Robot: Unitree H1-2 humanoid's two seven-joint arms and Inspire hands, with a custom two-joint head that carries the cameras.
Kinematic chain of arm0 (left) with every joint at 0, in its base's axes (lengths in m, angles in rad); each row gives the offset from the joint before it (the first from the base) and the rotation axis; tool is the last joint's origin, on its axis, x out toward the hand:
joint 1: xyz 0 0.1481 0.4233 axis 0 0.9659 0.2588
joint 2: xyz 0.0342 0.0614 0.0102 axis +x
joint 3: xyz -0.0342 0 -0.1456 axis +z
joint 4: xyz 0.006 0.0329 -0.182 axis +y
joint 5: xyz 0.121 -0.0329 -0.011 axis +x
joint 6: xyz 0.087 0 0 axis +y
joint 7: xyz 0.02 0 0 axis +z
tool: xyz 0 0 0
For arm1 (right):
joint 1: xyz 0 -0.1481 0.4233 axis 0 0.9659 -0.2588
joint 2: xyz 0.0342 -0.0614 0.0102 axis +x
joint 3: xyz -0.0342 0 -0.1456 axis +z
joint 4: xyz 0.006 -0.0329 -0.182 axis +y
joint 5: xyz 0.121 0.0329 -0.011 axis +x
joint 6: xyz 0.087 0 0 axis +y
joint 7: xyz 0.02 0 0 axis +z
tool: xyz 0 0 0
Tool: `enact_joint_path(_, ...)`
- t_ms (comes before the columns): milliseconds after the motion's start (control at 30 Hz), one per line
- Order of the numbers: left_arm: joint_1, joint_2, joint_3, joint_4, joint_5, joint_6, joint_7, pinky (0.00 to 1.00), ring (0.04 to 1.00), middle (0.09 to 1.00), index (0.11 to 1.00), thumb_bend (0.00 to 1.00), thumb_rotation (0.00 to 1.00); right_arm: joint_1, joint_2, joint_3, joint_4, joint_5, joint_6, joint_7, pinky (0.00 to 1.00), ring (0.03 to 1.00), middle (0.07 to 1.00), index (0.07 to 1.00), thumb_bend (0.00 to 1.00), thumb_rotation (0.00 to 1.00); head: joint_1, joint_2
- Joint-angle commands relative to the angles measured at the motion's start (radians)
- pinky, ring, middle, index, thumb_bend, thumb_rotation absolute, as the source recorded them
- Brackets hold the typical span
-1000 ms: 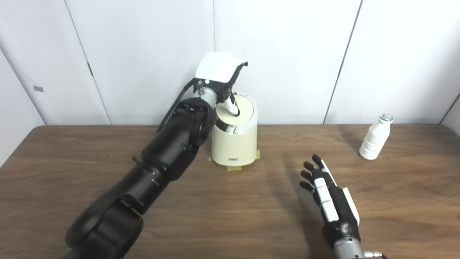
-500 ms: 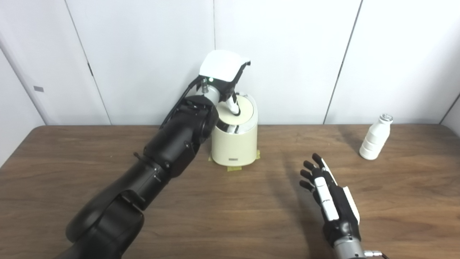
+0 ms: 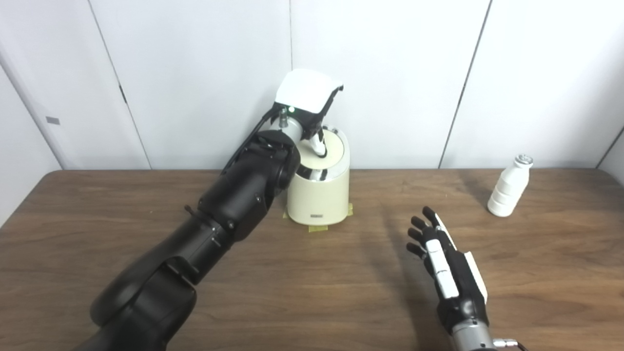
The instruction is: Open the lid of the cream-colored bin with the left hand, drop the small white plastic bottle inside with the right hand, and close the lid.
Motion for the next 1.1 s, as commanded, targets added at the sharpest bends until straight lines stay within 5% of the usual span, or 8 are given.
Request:
enact_joint_path(0,-0.032,0.001,-0.013,0.023,0.015,-0.005,-0.007,0.77,0.834,0.854,0.906,1.0,0.11,-0.037,0.006,-0.001,-0.024,-0.001,-0.022,-0.004,0.82,0.878,0.899,0.939,0.6,0.87,0.002,-0.003)
enact_joint_path(333,-0.033,0.007,-0.016,0.014,0.017,-0.003,-0.021,0.78,0.839,0.855,0.912,1.0,0.11,-0.045,0.003,0.001,-0.012,-0.01,-0.035,-0.007,0.82,0.872,0.895,0.941,0.59,0.88,0.001,-0.011)
enact_joint_path(633,-0.063,0.029,0.054,-0.064,-0.022,0.007,-0.065,0.75,0.855,0.878,0.904,1.0,0.1,-0.045,0.004,-0.003,-0.015,0.003,-0.037,-0.002,0.84,0.886,0.901,0.944,0.6,0.87,-0.001,-0.011)
enact_joint_path(1067,-0.09,0.083,0.187,-0.242,-0.107,0.089,-0.264,0.66,0.793,0.848,0.872,1.0,0.1,-0.046,-0.005,-0.016,-0.005,0.022,-0.049,0.004,0.84,0.886,0.904,0.943,0.6,0.87,0.001,-0.007)
